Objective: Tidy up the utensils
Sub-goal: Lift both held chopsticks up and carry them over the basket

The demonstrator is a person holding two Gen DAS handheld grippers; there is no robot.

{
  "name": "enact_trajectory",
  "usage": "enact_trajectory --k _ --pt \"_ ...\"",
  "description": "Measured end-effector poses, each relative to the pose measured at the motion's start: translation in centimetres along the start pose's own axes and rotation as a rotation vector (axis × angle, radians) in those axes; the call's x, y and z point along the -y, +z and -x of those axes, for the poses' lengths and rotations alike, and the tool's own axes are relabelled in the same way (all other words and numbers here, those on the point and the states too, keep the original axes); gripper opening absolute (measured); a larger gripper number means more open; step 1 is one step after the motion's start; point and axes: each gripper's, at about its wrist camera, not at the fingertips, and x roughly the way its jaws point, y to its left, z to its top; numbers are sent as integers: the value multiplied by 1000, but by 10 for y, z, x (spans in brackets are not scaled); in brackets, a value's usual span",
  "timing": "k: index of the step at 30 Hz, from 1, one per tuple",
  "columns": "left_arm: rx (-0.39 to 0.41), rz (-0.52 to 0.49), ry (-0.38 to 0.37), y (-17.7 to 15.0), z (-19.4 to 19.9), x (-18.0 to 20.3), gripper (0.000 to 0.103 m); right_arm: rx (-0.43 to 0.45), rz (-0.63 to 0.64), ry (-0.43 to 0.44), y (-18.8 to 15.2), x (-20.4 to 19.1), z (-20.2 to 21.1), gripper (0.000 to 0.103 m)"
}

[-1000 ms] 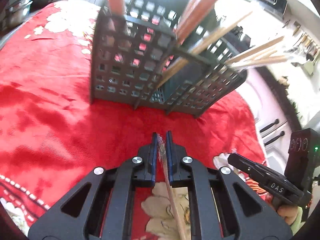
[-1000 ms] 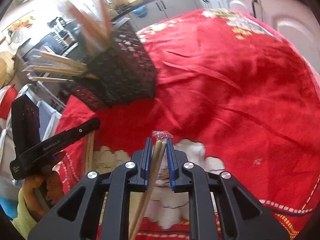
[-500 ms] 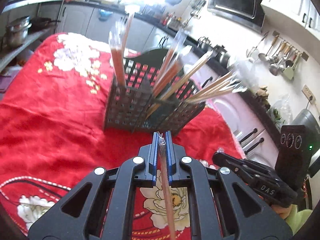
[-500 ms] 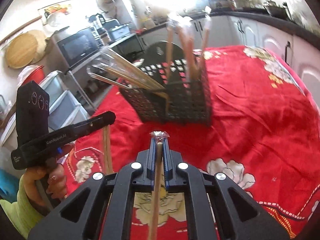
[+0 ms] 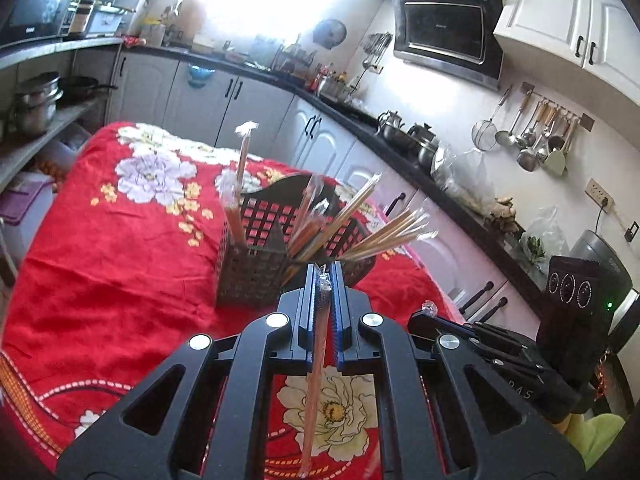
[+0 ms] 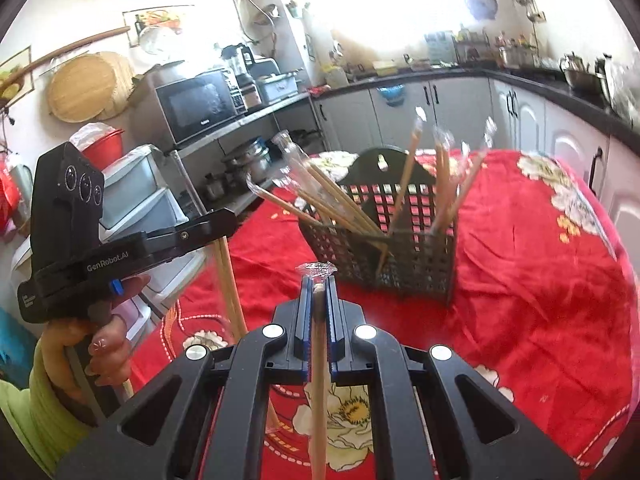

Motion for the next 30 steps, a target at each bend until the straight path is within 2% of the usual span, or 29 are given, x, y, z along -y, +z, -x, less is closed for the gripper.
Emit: enact_trajectory --k 17,30 --pt "139 -80 -1 56 26 30 4 196 71 -47 47 -4 34 6" --pt "240 -119 55 97 31 42 4 282 82 -87 78 2 45 6"
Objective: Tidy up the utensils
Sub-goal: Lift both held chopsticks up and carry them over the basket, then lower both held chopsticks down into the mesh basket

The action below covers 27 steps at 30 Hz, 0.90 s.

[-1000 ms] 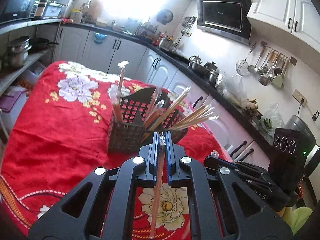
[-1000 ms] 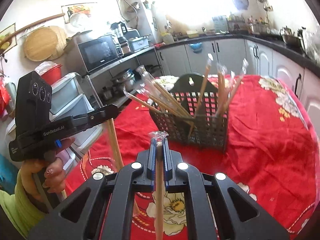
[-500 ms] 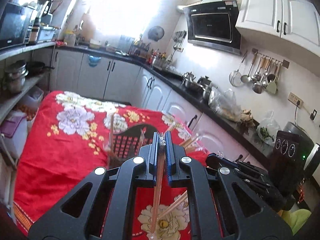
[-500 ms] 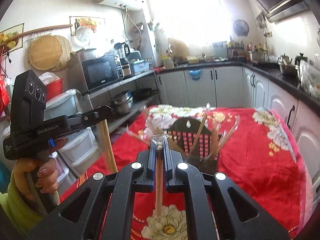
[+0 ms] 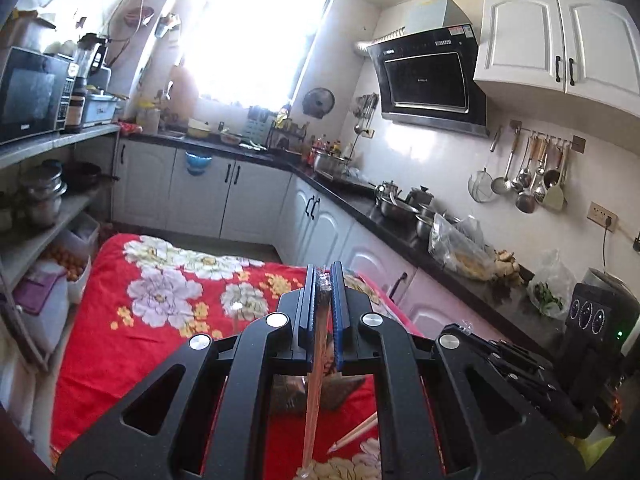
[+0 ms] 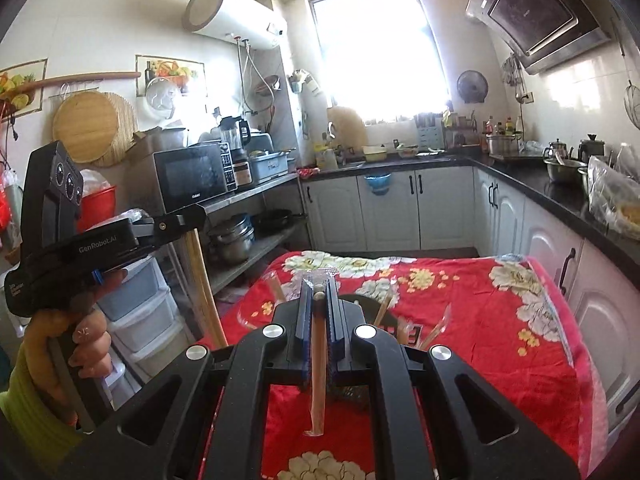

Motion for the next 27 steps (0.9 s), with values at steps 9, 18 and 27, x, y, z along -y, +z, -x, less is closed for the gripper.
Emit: enact_trajectory --k 9,18,27 --pt "44 -23 50 22 -16 1 4 54 10 -40 20 5 -5 6" --pt "141 -71 135 37 -32 6 4 108 17 -92 37 12 -16 6" --pt "193 -81 172 30 -61 5 4 138 86 -172 40 13 -28 6"
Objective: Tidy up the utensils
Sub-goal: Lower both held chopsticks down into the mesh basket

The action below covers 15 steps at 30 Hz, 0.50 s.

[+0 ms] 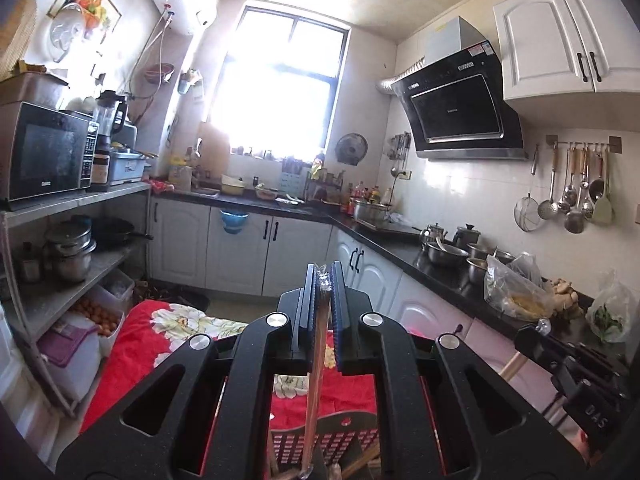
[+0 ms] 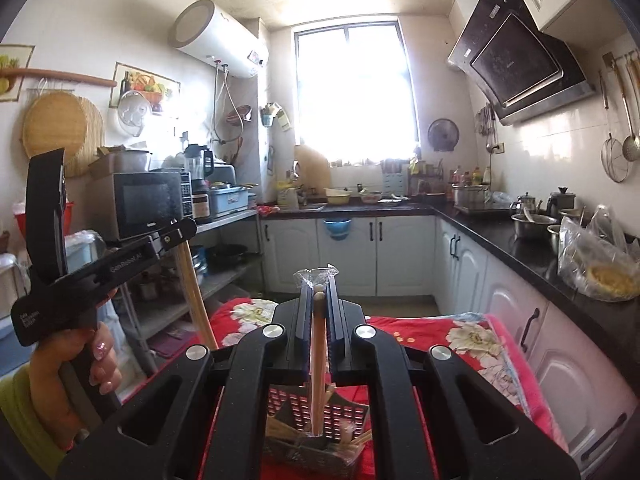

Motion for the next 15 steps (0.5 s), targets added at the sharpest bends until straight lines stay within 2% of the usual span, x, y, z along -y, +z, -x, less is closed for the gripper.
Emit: enact_trajectory --k 4,15 --pt "18 7 4 -12 -10 -2 4 2 23 -23 -7 -1 -6 6" --pt "-10 49 11 -41 -38 -17 4 -21 56 -32 -34 -1 -30 6"
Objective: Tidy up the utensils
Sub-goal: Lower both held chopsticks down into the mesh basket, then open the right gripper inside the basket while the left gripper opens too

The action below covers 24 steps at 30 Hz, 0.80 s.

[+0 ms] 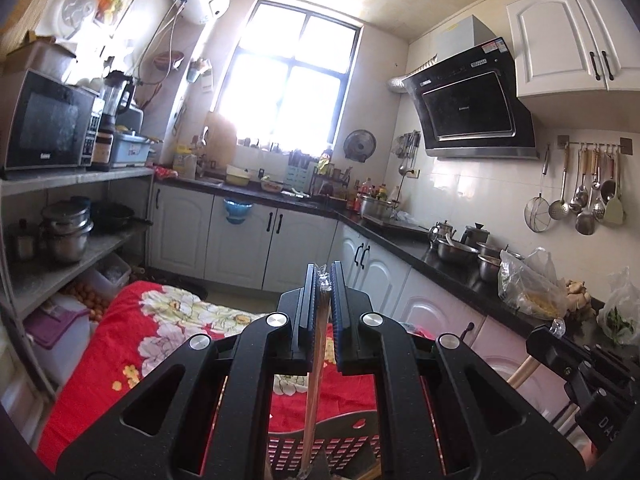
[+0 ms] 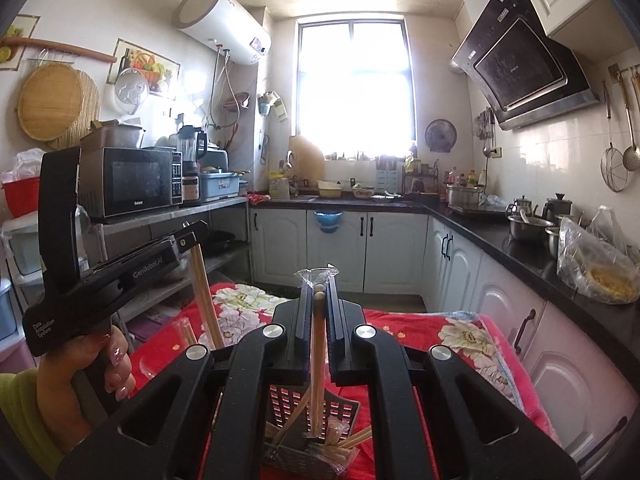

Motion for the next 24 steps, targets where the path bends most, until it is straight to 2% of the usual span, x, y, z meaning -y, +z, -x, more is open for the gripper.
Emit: enact_trajectory --k 16,24 --pt "-55 35 -3 -38 -11 -12 4 -76 -58 44 -33 2 -22 7" --pt "-131 40 -1 -53 -7 -16 4 -131 -83 63 -43 1 -20 7"
